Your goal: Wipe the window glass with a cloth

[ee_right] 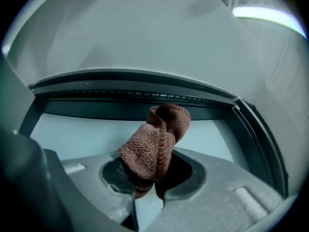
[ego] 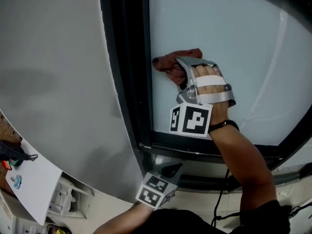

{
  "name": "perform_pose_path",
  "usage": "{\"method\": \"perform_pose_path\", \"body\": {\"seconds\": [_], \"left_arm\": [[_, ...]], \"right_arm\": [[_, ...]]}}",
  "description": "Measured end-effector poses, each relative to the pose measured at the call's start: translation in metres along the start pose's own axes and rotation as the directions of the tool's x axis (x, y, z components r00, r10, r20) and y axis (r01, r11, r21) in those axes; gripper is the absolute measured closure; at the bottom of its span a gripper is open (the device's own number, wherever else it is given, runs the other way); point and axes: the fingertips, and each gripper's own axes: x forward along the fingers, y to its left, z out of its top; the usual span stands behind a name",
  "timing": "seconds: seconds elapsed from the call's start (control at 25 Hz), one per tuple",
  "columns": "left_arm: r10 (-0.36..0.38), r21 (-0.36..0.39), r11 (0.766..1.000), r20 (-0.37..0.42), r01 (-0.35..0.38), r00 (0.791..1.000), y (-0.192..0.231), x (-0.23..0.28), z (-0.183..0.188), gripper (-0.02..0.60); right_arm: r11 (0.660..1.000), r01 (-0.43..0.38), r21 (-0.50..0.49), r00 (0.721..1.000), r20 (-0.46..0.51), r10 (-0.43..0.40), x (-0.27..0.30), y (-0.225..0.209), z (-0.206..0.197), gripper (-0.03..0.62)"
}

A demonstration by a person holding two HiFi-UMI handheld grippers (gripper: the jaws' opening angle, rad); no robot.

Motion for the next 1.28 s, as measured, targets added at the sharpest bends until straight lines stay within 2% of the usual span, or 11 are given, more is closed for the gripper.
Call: {"method": "perform_pose_path", "body": {"seconds": [0.2,0.56,0.96,1.28], "left_arm": [[-0.036,0.017,0.999,-0.012,0.036,0.999,0.009,-0.012,-0.011,0.565],[-0.072,-0.01,0.997,-0.031,0.072,0.997,0.029,-0.022,-0.03,0.565],[-0.076,-0.021,0.997,-0.073,0.075,0.994,0.029,-0.024,-0.058,0.565],[-0.05,-0.029,0.998,-0.062,0.049,0.997,0.025,-0.03,-0.061,0.565]], "right_arm": [[0.997,0.074,-0.036,0.995,-0.065,-0.076,0.018,-0.018,0.002,0.502],[0.997,0.064,-0.035,0.986,-0.152,-0.068,0.037,-0.008,0.002,0.502],[1.0,0.011,-0.011,0.989,-0.15,-0.013,0.024,0.037,0.007,0.502],[0.999,-0.043,0.027,0.99,-0.136,0.047,0.006,0.077,0.006,0.502]]}}
